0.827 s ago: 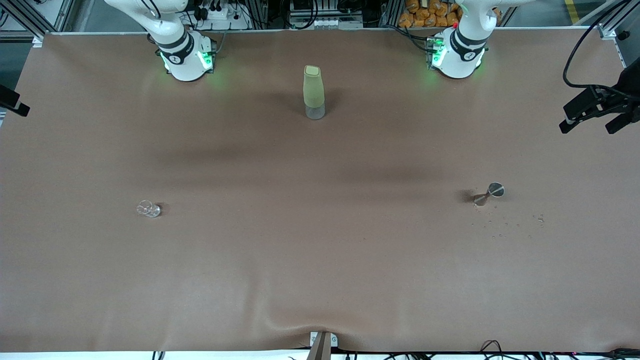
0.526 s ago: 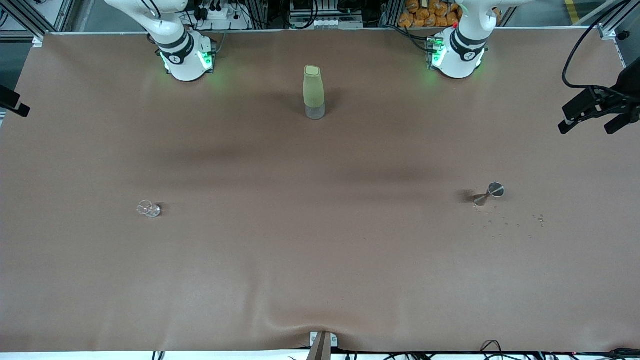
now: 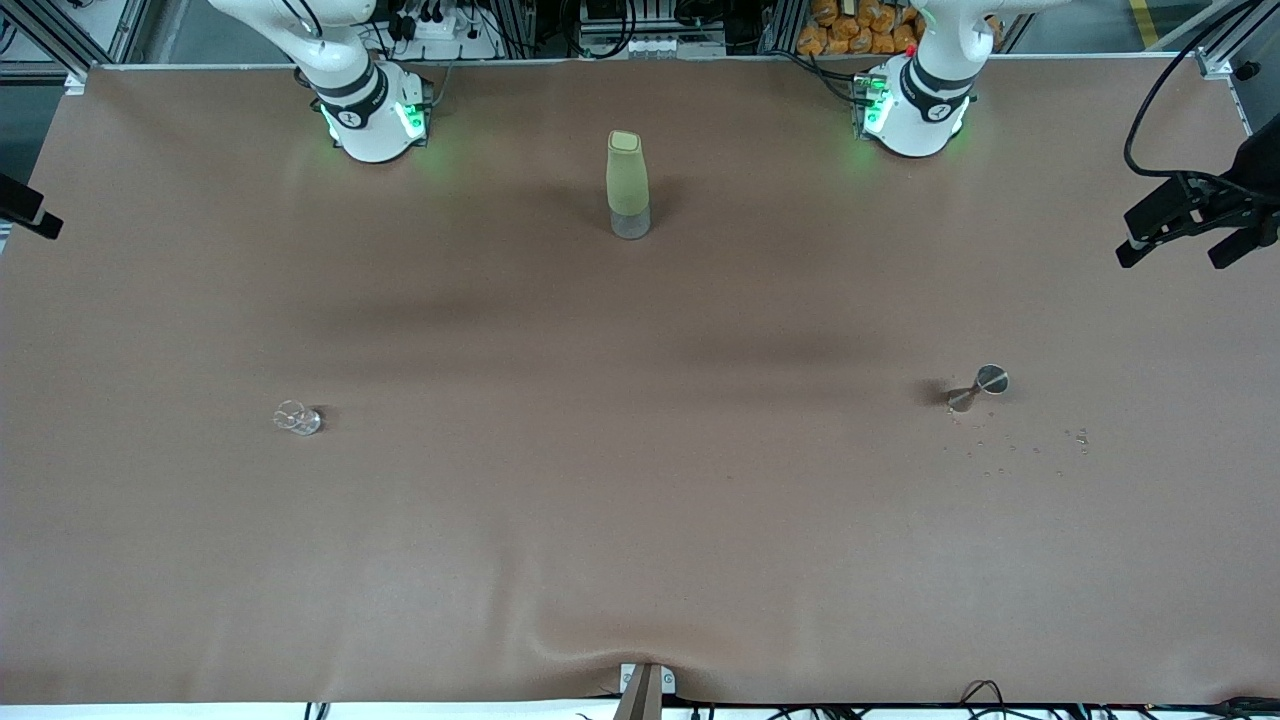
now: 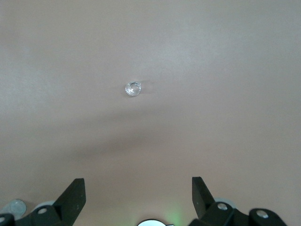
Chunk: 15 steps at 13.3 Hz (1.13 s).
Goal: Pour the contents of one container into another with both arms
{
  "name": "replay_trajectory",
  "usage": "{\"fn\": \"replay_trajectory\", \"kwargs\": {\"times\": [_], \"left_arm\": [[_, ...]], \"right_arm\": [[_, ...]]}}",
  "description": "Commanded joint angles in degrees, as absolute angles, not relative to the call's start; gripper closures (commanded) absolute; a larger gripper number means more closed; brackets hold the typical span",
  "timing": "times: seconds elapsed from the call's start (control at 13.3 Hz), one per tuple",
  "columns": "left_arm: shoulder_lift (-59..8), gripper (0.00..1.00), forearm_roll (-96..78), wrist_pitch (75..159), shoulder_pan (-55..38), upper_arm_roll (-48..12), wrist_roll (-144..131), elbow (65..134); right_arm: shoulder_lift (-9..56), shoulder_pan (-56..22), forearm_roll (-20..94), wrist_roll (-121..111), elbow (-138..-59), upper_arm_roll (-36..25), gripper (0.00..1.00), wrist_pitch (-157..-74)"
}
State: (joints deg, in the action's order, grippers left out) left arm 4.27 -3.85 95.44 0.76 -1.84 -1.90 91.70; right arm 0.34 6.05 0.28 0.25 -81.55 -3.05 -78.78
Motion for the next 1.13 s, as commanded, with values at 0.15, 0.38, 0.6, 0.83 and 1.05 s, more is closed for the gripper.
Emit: {"fn": "replay_trajectory", "kwargs": {"times": [0.15, 0.38, 0.6, 0.83, 1.05], "left_arm": [[4.39, 0.00, -3.34, 94.92, 1.23, -2.46, -0.79, 91.14], [4.39, 0.00, -3.34, 94.92, 1.23, -2.46, -0.79, 91.05], [4.31, 0.00, -3.34, 94.92, 1.23, -2.46, -0.79, 91.05], [4.31, 0.00, -3.25, 95.01, 1.23, -2.46, 0.26, 90.97], [4.31, 0.00, -3.25, 95.01, 1.32, -2.46, 6.56, 90.62]], "right_arm": [[-0.17, 4.83, 0.35, 1.23, -82.18, -3.60, 0.00, -79.19], [-0.09, 4.83, 0.35, 1.23, -82.18, -3.60, 0.00, -79.28], [-0.09, 4.83, 0.35, 1.23, -82.18, -3.60, 0.00, -79.37], [-0.09, 4.75, 0.35, 1.23, -82.18, -3.60, 0.00, -79.28], [-0.09, 4.75, 0.35, 1.23, -82.18, -3.60, 0.00, -79.28]]}}
